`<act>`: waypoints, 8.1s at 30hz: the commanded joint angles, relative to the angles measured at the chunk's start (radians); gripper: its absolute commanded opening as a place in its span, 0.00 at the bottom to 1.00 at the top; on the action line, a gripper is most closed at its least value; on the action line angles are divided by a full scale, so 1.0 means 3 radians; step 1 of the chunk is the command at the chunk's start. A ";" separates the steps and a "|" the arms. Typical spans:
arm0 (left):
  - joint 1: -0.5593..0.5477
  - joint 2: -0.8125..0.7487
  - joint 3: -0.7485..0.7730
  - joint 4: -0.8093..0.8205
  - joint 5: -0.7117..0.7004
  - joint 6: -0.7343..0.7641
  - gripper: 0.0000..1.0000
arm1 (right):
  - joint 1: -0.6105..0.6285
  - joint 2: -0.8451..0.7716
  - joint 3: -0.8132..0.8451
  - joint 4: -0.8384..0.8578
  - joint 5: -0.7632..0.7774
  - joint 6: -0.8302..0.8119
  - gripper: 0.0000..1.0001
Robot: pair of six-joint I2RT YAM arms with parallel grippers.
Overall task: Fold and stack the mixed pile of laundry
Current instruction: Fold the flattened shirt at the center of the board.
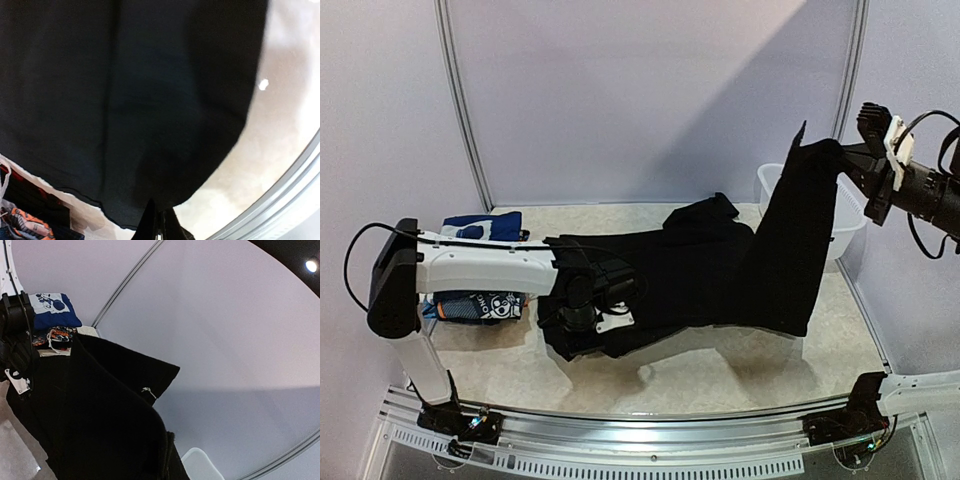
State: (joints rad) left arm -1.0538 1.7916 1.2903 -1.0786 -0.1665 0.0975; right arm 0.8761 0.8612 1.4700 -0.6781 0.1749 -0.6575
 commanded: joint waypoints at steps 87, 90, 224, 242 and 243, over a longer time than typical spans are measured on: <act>0.1575 -0.0174 0.0842 0.0892 0.0018 -0.0424 0.99 | -0.1351 0.2914 0.1154 0.1539 -0.1855 -0.1131 0.00; 0.1584 -0.0488 0.0548 0.1583 0.0205 -0.0672 1.00 | -0.1290 0.2773 0.0960 0.1548 -0.1858 -0.0990 0.00; 0.1043 -0.0139 0.1993 0.2742 0.0683 -0.0703 0.00 | -0.2526 0.2499 -0.1312 -0.0721 -0.1263 0.3783 0.00; 0.1058 -0.0085 0.1845 0.2906 0.1901 -0.0340 0.00 | -0.2526 0.1937 -0.0946 -0.0964 -0.1251 0.3224 0.47; 0.1063 -0.0093 0.1849 0.2875 0.1970 -0.0327 0.00 | -0.2526 0.1851 -0.0947 -0.0918 -0.1365 0.3144 0.49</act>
State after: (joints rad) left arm -0.7467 1.7615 1.8530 -0.2214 0.2787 -0.0517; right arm 0.1230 1.5482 1.1564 -0.9749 -0.1490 0.3927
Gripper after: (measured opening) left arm 0.006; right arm 0.458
